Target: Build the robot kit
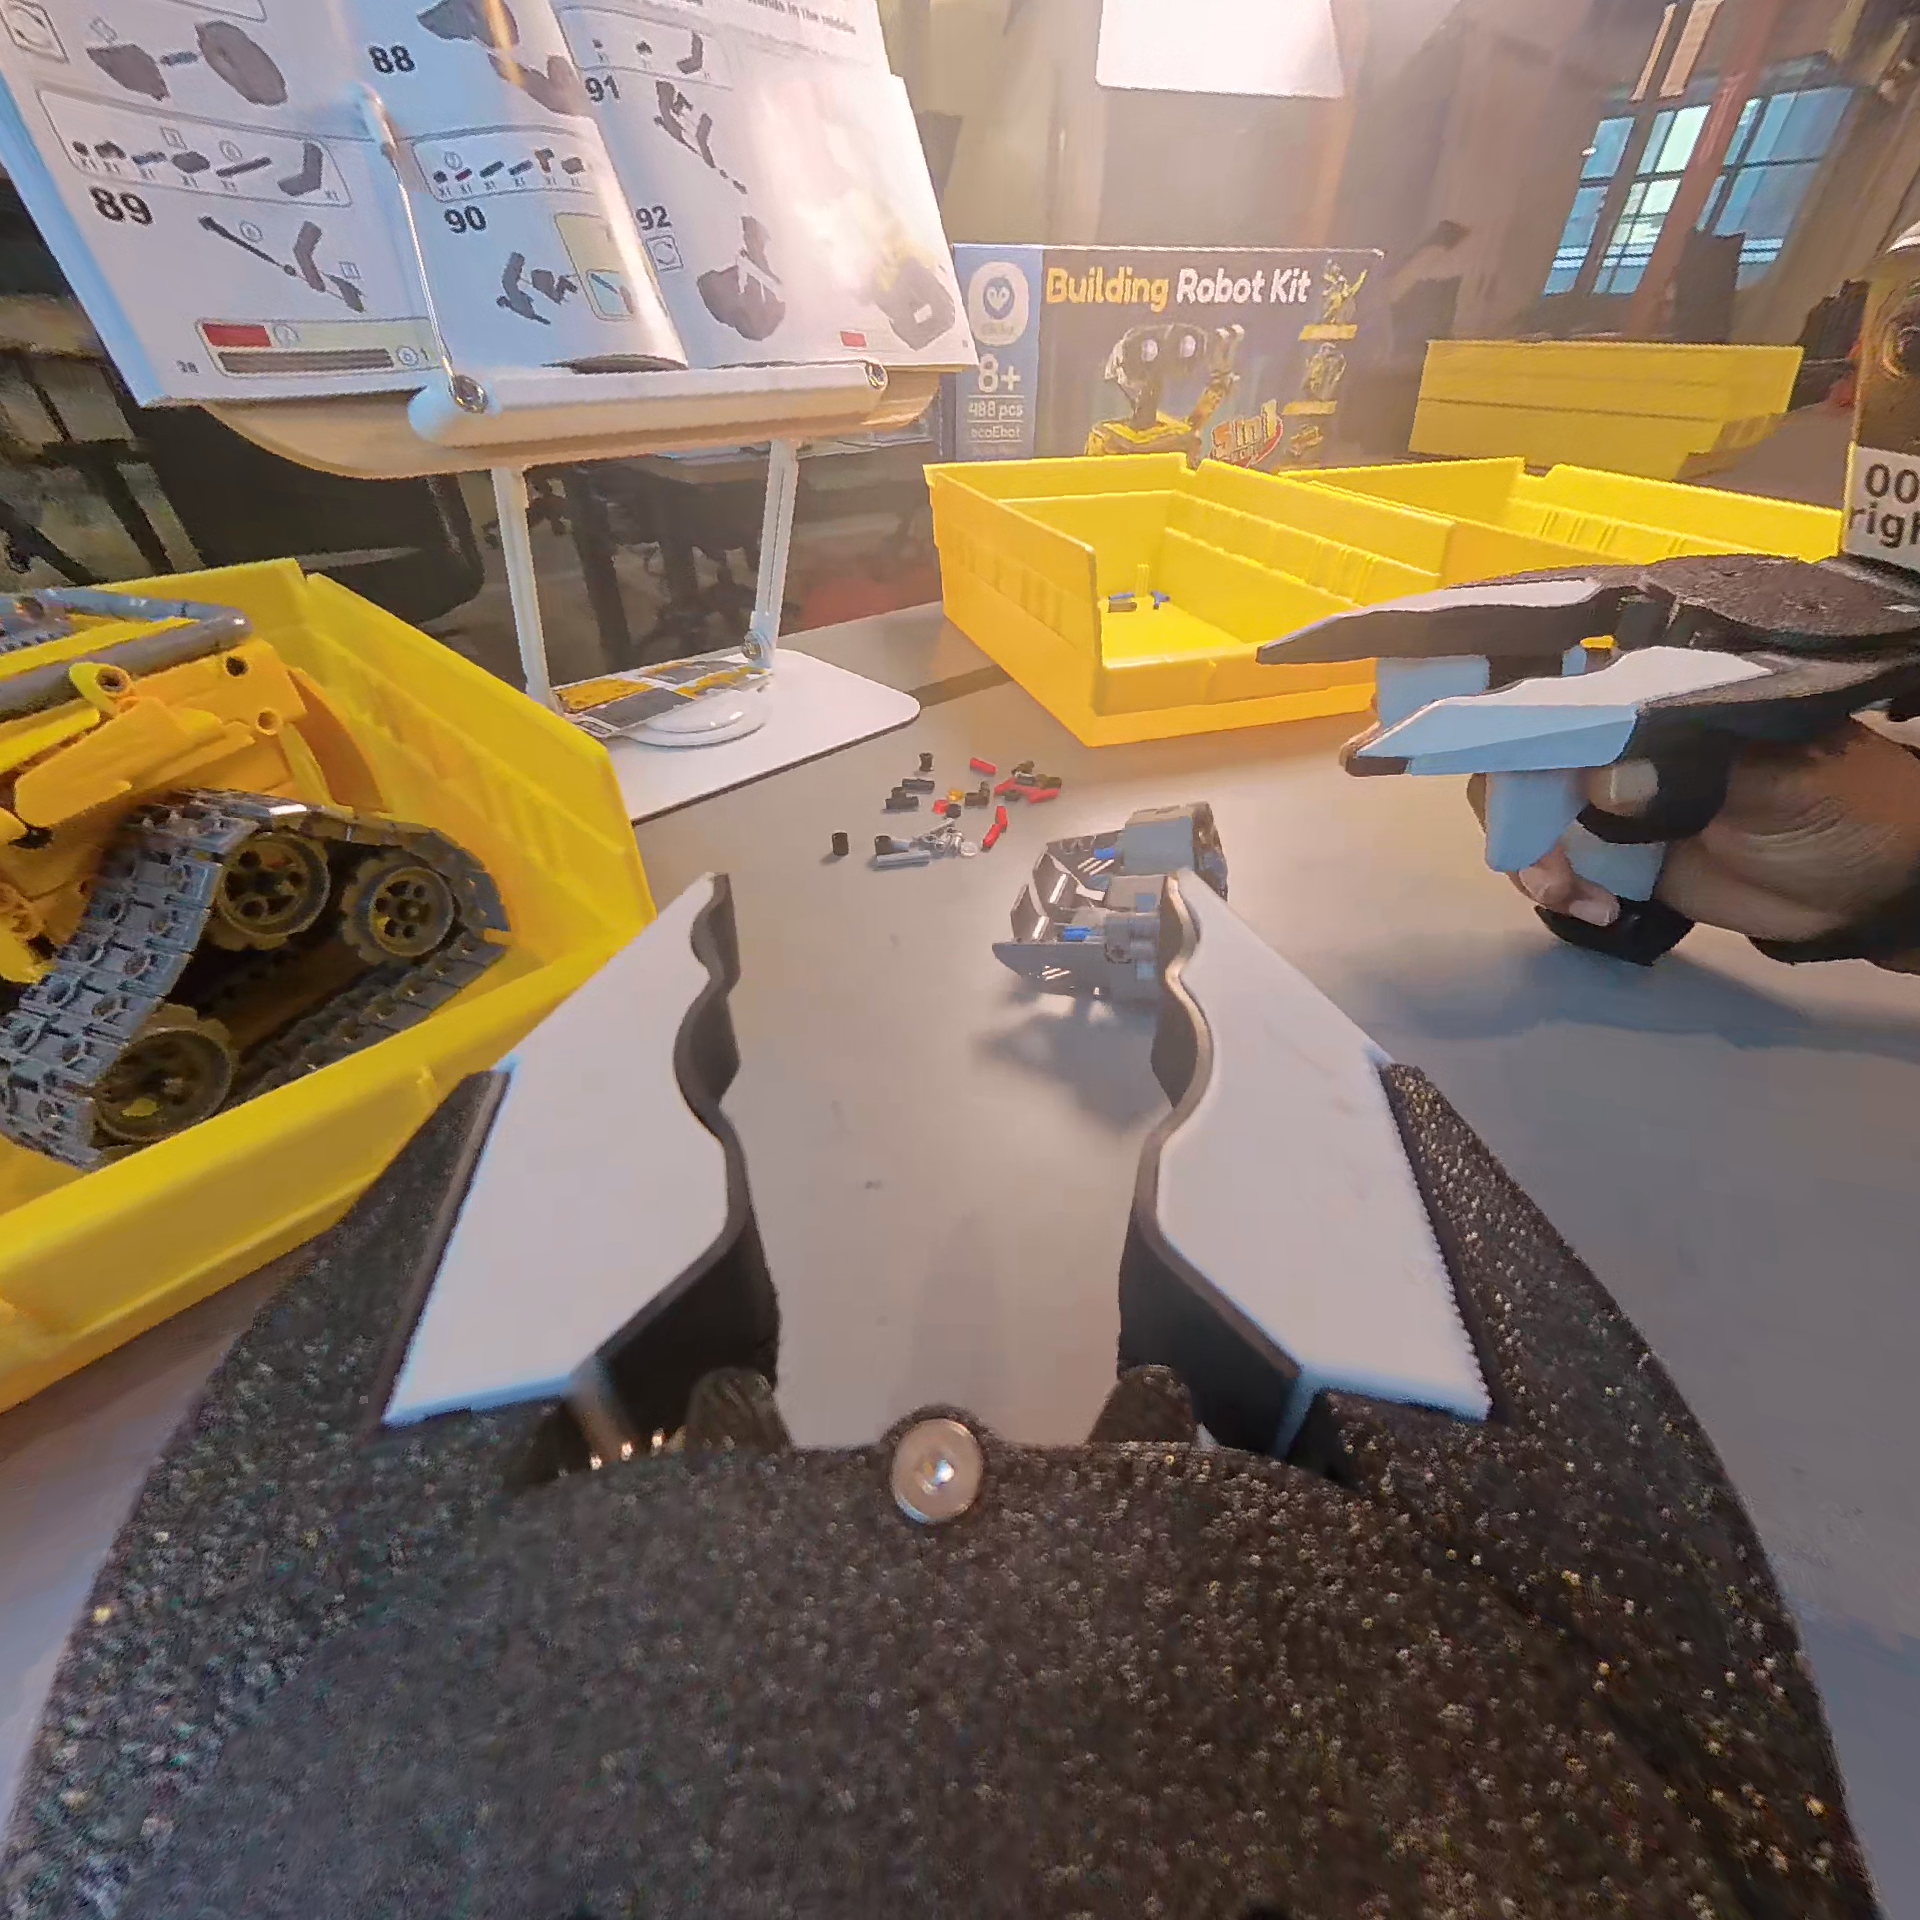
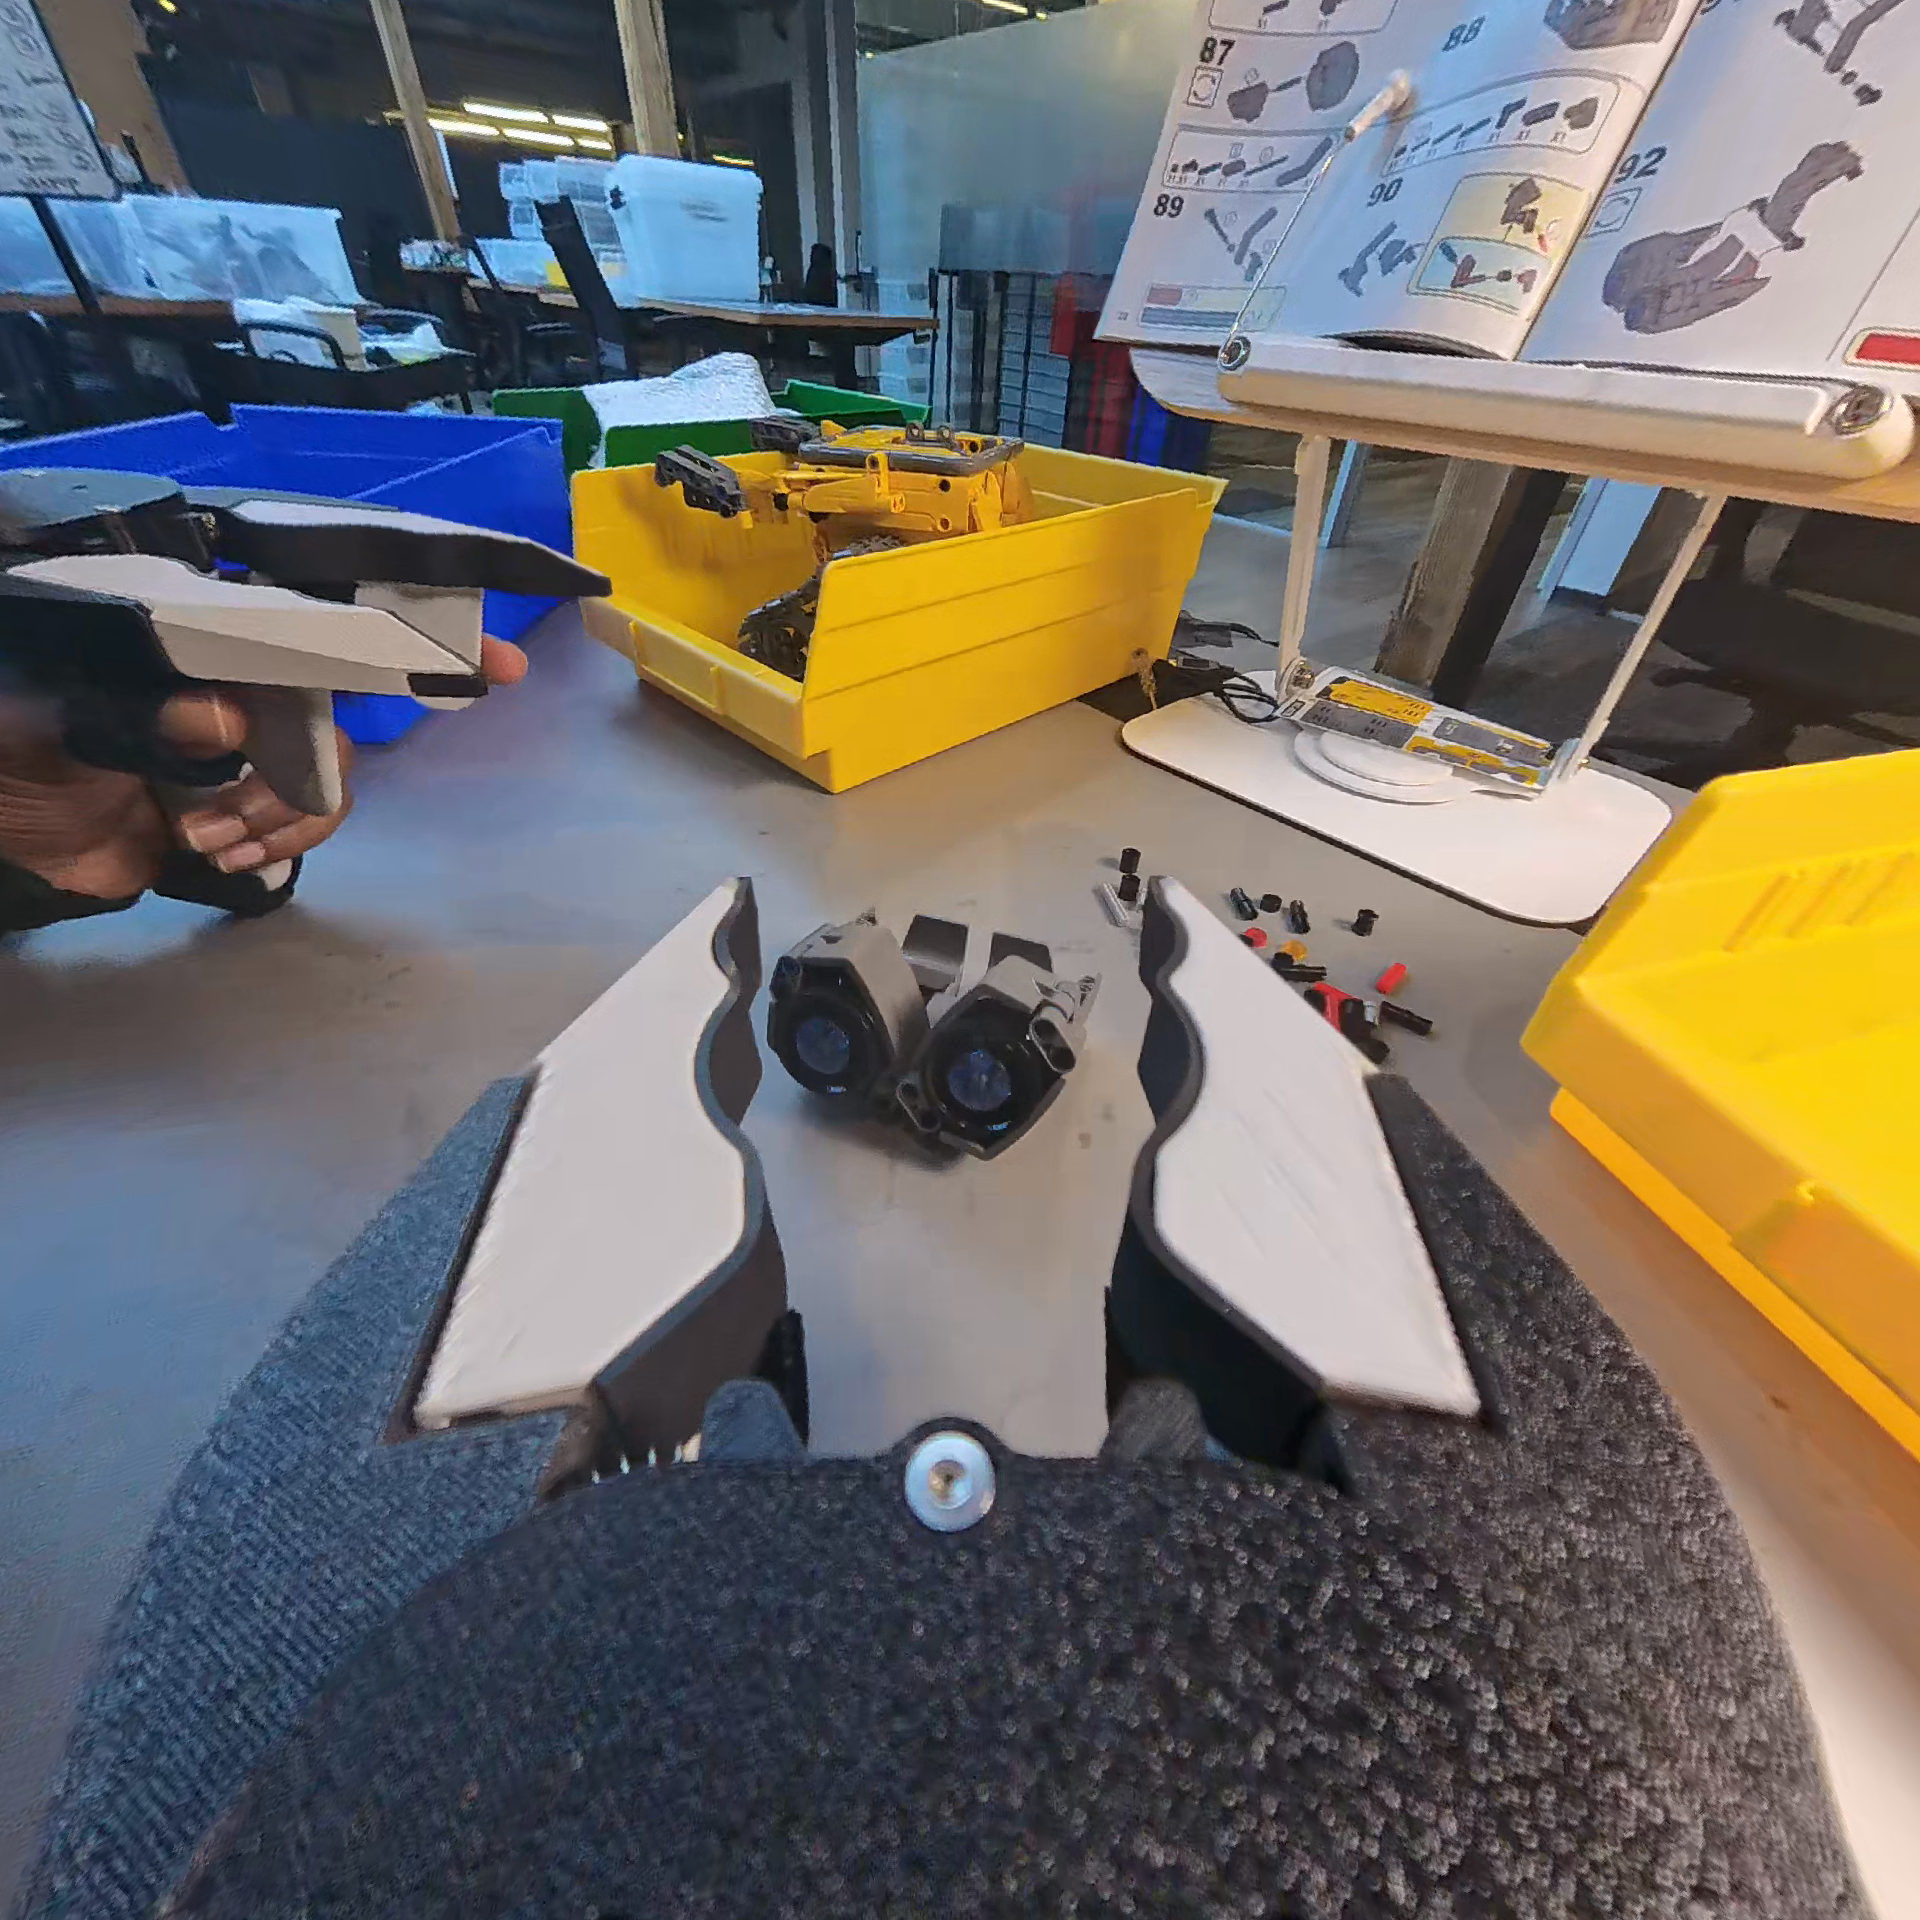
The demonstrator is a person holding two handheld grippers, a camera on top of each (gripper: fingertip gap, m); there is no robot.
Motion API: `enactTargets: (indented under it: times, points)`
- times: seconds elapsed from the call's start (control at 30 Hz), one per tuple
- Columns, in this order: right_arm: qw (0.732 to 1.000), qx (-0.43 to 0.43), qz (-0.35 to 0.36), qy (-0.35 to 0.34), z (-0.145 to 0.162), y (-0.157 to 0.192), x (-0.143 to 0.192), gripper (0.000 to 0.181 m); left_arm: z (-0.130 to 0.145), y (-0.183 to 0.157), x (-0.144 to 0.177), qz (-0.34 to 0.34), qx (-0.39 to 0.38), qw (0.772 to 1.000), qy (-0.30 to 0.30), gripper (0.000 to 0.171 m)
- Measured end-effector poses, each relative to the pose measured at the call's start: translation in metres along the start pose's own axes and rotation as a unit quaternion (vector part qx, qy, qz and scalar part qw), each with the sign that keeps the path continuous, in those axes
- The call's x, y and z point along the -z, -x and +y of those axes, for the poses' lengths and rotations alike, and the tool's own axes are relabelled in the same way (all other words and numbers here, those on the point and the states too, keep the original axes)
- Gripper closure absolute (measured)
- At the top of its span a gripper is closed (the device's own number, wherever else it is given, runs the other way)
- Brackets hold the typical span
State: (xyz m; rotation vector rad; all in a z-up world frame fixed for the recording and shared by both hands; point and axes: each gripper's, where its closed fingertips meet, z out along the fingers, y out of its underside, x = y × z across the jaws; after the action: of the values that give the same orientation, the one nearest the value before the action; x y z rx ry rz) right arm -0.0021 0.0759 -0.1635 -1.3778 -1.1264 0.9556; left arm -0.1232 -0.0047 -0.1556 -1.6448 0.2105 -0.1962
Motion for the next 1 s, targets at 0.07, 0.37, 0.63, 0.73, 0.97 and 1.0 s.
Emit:
enactTargets:
  times: [0.07, 0.37, 0.63, 0.73, 0.97, 1.0]
  points:
    - [1.0, 0.003, 0.0, -0.006, -0.002, 0.0, 0.001, 0.11, -0.002, 0.003, 0.001, -0.011, -0.005, 1.0, -0.004, 0.088]
    - [0.999, -0.034, 0.009, -0.037, -0.009, -0.011, 0.006, 0.121, -0.003, 0.002, 0.001, -0.01, -0.006, 1.0, 0.005, 0.098]
    - [0.999, -0.003, 0.021, -0.035, -0.009, -0.009, 0.006, 0.134, -0.014, 0.007, 0.007, -0.022, -0.012, 1.0, -0.019, 0.118]
    - [0.999, 0.005, 0.025, -0.035, -0.01, -0.01, 0.005, 0.137, -0.017, 0.013, 0.009, -0.023, 0.01, 0.999, -0.029, 0.118]
    - [0.998, 0.01, 0.031, -0.049, -0.013, -0.013, 0.009, 0.142, -0.018, 0.021, 0.01, -0.015, 0.051, 0.998, -0.046, 0.123]
    - [0.998, 0.008, 0.029, -0.051, -0.014, -0.013, 0.009, 0.144, -0.018, 0.021, 0.01, -0.014, 0.053, 0.997, -0.047, 0.123]
